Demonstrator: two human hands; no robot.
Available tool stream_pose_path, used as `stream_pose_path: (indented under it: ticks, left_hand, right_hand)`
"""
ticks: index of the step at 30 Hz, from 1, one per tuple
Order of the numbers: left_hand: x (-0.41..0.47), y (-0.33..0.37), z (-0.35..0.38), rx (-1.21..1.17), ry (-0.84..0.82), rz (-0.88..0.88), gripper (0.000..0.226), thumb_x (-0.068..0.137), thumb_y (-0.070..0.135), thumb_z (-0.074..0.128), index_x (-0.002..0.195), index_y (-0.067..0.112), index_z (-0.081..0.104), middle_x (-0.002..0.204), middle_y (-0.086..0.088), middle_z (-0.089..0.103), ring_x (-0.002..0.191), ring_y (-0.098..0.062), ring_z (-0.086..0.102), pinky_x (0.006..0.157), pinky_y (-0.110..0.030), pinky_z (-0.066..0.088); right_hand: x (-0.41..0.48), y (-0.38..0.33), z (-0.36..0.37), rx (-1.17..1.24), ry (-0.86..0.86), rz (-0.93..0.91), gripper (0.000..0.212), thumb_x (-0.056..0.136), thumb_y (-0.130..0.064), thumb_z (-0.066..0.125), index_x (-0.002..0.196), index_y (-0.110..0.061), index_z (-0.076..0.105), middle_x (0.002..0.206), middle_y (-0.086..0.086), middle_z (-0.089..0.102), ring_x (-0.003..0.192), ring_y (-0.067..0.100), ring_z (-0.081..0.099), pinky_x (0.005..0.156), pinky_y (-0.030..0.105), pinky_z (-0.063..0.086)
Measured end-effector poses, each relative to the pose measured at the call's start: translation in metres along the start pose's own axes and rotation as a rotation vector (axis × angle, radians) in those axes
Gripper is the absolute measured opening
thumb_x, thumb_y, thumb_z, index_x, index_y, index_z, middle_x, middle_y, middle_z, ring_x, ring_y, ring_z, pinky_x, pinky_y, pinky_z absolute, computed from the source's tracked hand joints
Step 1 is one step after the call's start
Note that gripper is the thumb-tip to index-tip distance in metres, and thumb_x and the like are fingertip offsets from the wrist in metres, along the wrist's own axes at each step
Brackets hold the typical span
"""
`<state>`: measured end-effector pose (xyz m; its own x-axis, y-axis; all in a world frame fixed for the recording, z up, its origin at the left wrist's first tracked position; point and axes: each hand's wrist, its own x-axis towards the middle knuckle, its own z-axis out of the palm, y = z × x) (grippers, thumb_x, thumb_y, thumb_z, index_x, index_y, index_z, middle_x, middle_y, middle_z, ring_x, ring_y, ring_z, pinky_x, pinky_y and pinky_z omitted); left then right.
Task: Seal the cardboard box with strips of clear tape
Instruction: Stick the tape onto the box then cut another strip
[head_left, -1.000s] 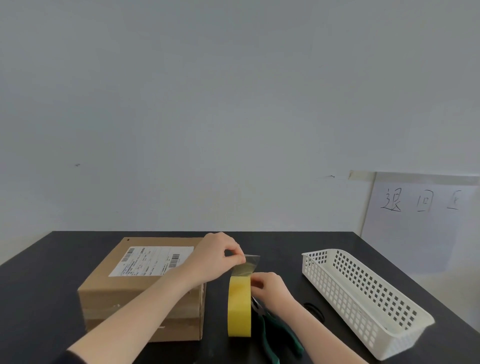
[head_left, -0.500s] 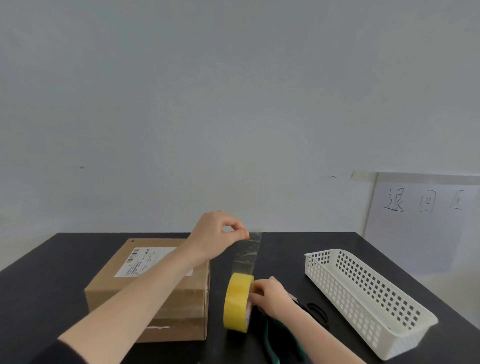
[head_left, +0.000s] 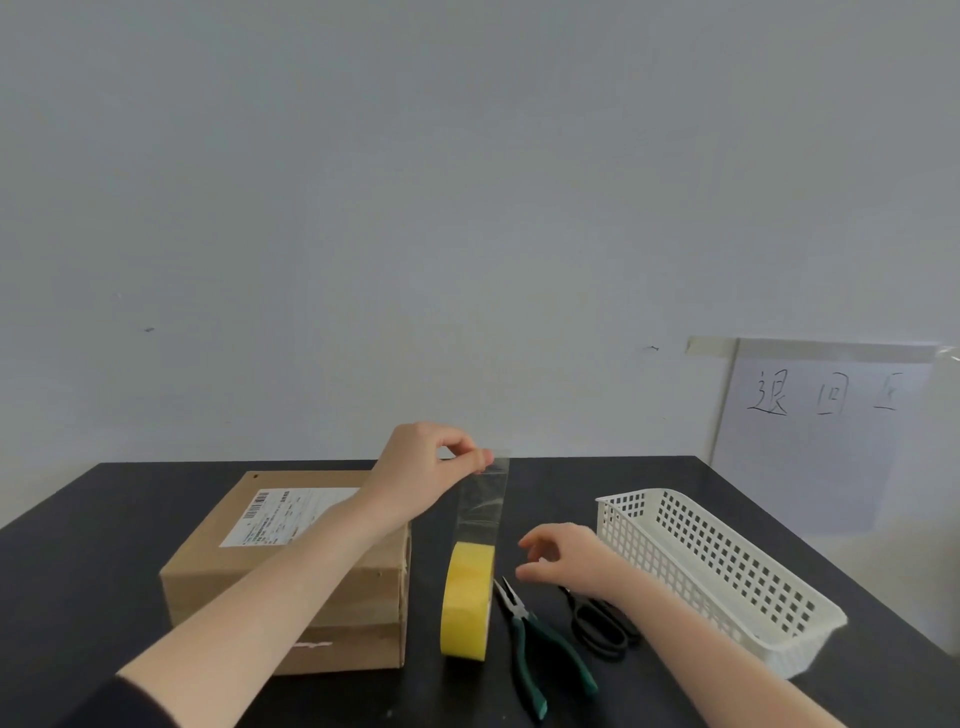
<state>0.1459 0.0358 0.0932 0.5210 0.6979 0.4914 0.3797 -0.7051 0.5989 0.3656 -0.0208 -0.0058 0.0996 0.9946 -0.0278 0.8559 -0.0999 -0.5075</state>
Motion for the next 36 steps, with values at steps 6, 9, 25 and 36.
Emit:
stream_pose_path:
  ticks: [6,9,25,36]
  left_hand:
    - [0.000,0.001,0.000,0.073,0.031,0.117,0.021,0.089,0.035,0.063,0.085,0.018,0.076,0.084,0.015,0.069,0.088,-0.002,0.057,0.080,-0.025,0.044]
    - [0.000,-0.001,0.002,0.121,0.047,0.177,0.020,0.089,0.035,0.063,0.089,0.020,0.077,0.087,0.012,0.071,0.089,-0.006,0.057,0.080,-0.030,0.047]
    - [0.002,-0.002,0.006,0.219,0.154,0.263,0.017,0.089,0.033,0.065,0.091,0.021,0.078,0.088,0.011,0.072,0.089,-0.006,0.056,0.075,-0.025,0.045]
    - [0.008,0.002,0.005,0.040,0.059,0.065,0.013,0.088,0.032,0.066,0.082,0.025,0.075,0.078,0.029,0.061,0.086,0.010,0.054,0.077,-0.013,0.036]
  right_hand:
    - [-0.018,0.024,-0.020,-0.240,0.032,0.107,0.038,0.081,-0.032,0.070,0.116,-0.018,0.064,0.112,-0.003,0.067,0.104,0.014,0.061,0.085,0.022,0.045]
    - [-0.025,0.033,-0.018,-0.304,0.028,0.186,0.036,0.080,-0.031,0.071,0.112,-0.015,0.065,0.110,0.000,0.065,0.104,0.017,0.061,0.085,0.026,0.047]
    - [-0.035,0.042,-0.013,-0.336,0.035,0.229,0.050,0.081,-0.027,0.068,0.125,-0.017,0.048,0.107,-0.001,0.057,0.093,0.017,0.054,0.081,0.028,0.045]
    - [-0.053,0.030,-0.068,0.199,0.155,0.009,0.047,0.070,-0.027,0.085,0.104,-0.029,0.052,0.088,0.001,0.067,0.054,0.002,0.052,0.054,0.019,0.046]
